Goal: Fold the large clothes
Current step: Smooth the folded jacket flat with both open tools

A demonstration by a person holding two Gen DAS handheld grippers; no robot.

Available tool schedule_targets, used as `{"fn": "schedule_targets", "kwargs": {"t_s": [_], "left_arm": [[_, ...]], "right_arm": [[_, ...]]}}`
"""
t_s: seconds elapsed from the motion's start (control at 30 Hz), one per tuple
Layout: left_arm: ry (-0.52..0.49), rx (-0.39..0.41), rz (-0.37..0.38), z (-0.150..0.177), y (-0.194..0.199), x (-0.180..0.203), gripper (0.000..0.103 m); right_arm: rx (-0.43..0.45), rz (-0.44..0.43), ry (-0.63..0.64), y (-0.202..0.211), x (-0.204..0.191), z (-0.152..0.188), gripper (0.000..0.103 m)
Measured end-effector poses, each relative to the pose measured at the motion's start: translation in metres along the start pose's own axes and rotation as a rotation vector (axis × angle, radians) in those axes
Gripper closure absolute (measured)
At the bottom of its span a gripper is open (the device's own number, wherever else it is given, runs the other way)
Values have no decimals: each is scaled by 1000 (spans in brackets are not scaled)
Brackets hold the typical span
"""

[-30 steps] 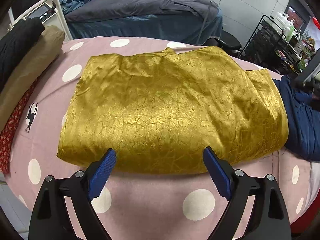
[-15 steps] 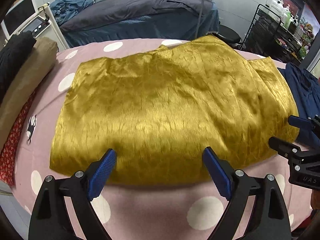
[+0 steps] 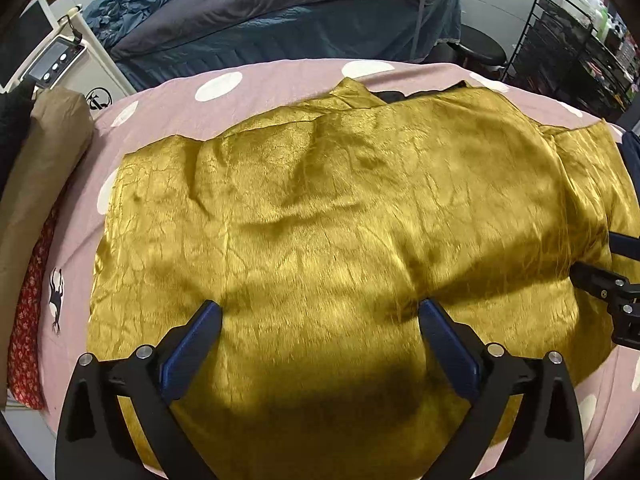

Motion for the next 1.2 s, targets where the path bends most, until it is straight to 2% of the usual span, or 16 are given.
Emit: {"fn": "schedule_targets", "kwargs": {"t_s": [0.17, 0.23, 0.57, 1.1, 1.2], "left_arm": [[7, -16, -3, -11, -16, -2, 6], [6, -24, -2, -14, -23, -1, 5], [9, -26, 10, -18, -41, -3, 5], [-7, -21, 0, -19, -37, -1, 5], [-15, -7, 2, -20, -27, -2, 5]], "right_arm": [[-41, 13, -32, -21, 3, -9, 20], [-53, 23, -41, -28, 4, -11, 16], [-68, 26, -65, -49, 11, -15, 6], [-88, 16, -75, -50, 13, -18, 6], [-37, 16, -81, -33, 13, -21, 6]]}}
Point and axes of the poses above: each gripper's, at about its wrist camera, not at the fingertips, and y roughly against the way its jaws point, x to its right, z to its underside, the point moved 3 cm from there along -y, roughly the way its jaws point, and after that the axes turned 5 degrees about x, right-handed, at the moved point
